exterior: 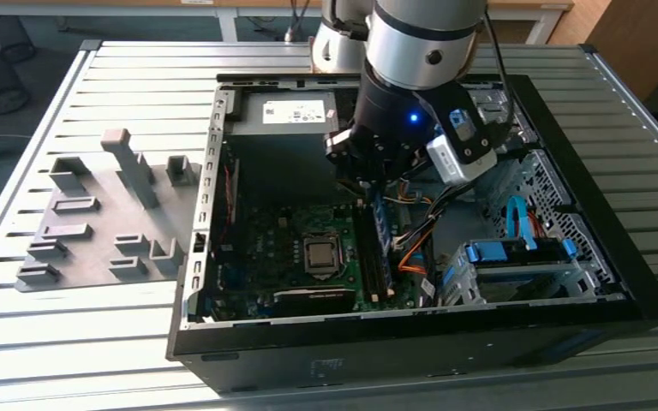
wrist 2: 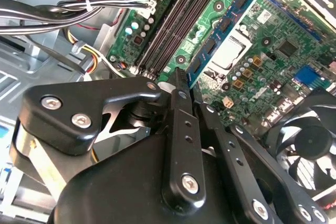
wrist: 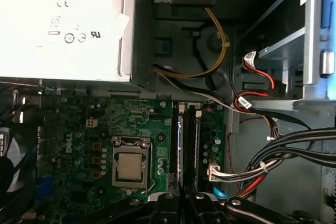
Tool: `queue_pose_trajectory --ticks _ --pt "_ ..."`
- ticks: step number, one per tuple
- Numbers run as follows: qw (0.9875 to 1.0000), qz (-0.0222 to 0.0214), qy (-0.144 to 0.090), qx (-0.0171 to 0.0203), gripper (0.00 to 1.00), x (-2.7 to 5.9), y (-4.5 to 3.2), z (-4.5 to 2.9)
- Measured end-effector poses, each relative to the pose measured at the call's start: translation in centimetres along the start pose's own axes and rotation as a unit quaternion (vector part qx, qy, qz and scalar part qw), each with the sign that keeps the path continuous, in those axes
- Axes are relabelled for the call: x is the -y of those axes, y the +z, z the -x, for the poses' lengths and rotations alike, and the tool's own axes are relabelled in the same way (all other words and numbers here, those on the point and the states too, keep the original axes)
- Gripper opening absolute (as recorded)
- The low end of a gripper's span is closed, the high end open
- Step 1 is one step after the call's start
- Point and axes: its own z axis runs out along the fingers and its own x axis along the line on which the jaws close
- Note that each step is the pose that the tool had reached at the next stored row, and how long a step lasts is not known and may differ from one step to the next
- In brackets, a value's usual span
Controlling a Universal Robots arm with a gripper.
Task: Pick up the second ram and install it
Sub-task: 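Insert the second ram into the second slot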
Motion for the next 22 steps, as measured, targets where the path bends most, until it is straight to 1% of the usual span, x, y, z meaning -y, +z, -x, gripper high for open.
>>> queue_pose_trajectory --ticks 7,14,19,22 --pt "1.0 0.0001 0.002 0.0001 0.14 0.04 1.27 0.06" --pt "0.9997 0.0007 0.023 0.0005 0.14 0.07 2.54 0.14" --pt "0.9997 0.0007 0.023 0.0 0.14 0.17 3.44 0.17" --pt "0.9999 0.0005 0.014 -0.0008 0.14 0.23 3.99 0.18"
